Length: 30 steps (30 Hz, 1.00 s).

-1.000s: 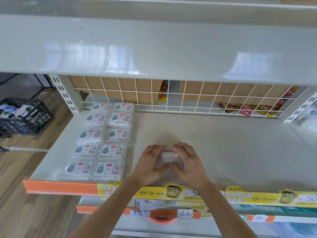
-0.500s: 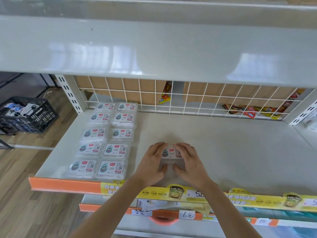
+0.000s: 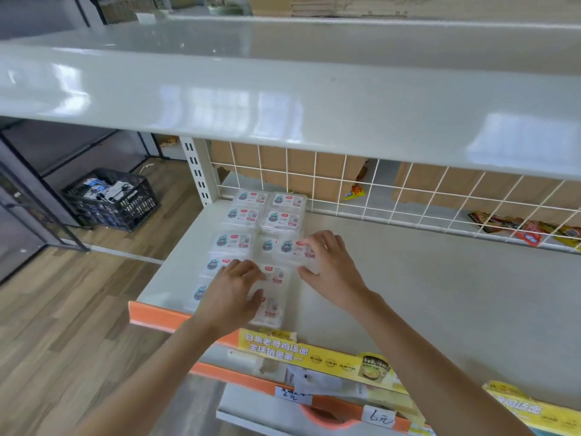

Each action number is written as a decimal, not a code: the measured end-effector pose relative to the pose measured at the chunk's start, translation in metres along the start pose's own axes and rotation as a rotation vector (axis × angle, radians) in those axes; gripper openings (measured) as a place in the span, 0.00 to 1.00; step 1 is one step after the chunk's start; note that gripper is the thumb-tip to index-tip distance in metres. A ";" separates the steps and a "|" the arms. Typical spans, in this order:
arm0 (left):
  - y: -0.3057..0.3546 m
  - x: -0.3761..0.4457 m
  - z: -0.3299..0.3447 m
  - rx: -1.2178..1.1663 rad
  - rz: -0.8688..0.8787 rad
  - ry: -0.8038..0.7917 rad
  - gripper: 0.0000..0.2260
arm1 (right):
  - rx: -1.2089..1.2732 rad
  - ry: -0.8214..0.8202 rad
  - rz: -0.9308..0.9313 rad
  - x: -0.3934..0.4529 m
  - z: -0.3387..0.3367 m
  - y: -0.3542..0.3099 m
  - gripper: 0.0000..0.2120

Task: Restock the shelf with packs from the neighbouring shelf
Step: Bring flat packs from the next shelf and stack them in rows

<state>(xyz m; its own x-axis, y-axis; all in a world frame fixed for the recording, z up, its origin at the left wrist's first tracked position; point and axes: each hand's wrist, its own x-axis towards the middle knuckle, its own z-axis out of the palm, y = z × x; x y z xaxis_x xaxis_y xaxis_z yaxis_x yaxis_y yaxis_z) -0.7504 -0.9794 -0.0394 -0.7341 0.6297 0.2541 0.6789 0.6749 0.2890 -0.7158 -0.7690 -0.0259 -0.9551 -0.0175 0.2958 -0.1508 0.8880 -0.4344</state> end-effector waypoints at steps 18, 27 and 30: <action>0.012 0.017 0.011 -0.123 0.262 -0.043 0.13 | -0.211 -0.032 0.080 -0.018 0.003 -0.012 0.18; 0.128 0.034 0.058 -0.063 0.572 -0.122 0.13 | -0.299 0.048 0.281 -0.167 -0.052 0.041 0.18; 0.188 0.036 0.071 -0.069 0.638 -0.134 0.12 | -0.338 0.087 0.335 -0.215 -0.084 0.064 0.18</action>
<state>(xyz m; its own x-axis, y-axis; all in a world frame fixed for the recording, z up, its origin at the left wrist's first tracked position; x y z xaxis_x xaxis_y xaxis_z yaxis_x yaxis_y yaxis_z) -0.6490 -0.8022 -0.0418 -0.1767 0.9438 0.2792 0.9752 0.1295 0.1794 -0.4990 -0.6699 -0.0456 -0.9101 0.3206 0.2627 0.2664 0.9380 -0.2217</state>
